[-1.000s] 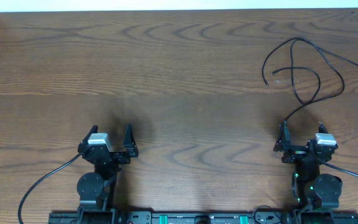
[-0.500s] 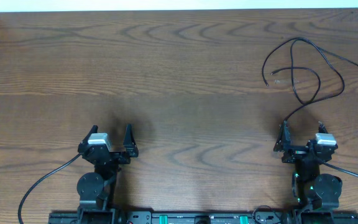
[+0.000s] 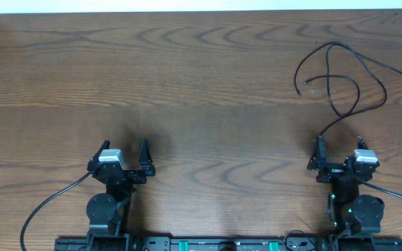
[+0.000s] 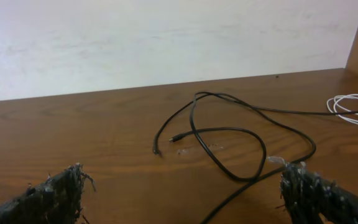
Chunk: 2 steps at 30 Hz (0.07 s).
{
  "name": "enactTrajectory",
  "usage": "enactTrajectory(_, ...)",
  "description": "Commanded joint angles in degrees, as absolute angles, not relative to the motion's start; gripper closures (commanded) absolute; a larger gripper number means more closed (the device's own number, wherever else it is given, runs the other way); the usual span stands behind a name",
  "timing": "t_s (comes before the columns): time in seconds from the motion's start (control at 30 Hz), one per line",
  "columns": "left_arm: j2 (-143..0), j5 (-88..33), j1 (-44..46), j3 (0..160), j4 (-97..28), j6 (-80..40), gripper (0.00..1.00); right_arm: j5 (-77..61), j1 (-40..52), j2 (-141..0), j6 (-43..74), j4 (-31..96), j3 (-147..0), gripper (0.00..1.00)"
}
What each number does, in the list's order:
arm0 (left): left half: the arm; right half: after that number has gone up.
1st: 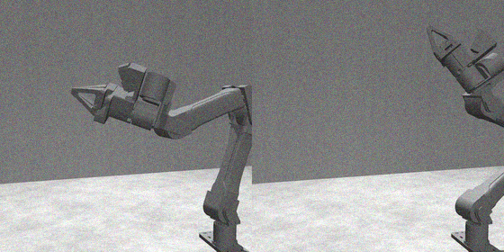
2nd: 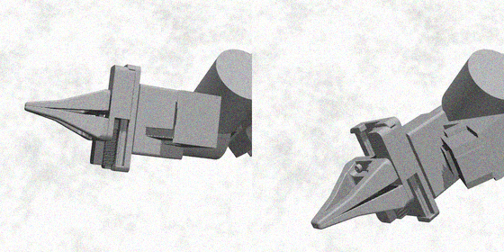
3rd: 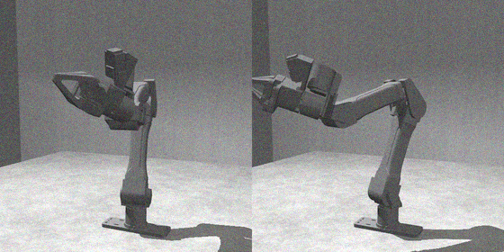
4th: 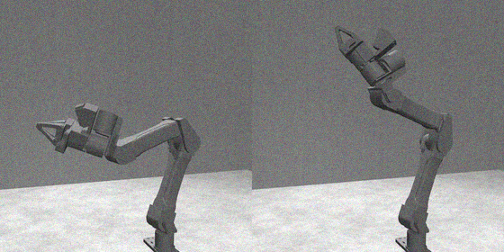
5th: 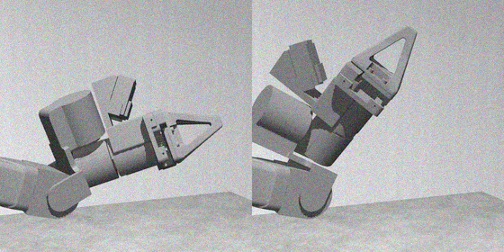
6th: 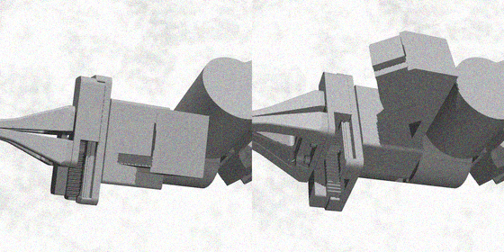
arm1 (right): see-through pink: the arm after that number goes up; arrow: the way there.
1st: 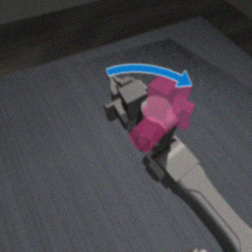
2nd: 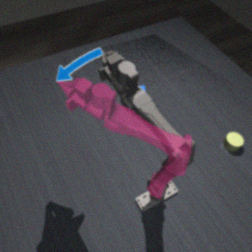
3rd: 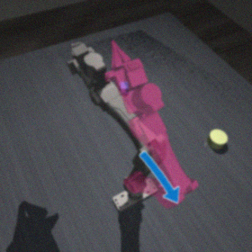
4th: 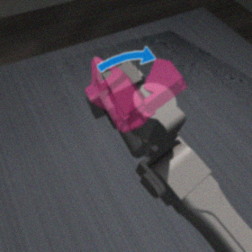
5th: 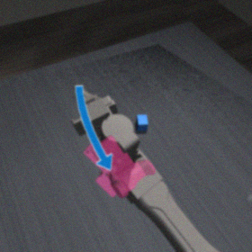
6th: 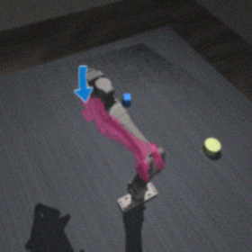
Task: Untangle cables
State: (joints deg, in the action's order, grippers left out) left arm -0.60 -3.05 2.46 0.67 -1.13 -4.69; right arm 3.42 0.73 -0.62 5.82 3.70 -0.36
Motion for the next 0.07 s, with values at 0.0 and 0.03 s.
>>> enactTrajectory(0.0,-0.2,-2.3,2.7,0.2,-3.9,-5.2,0.02,3.5,1.2,-0.3,5.5,3.9,-0.3,0.01)
enactTrajectory(0.03,-0.2,-2.3,2.7,0.2,-3.9,-5.2,0.02,3.5,1.2,-0.3,5.5,3.9,-0.3,0.01)
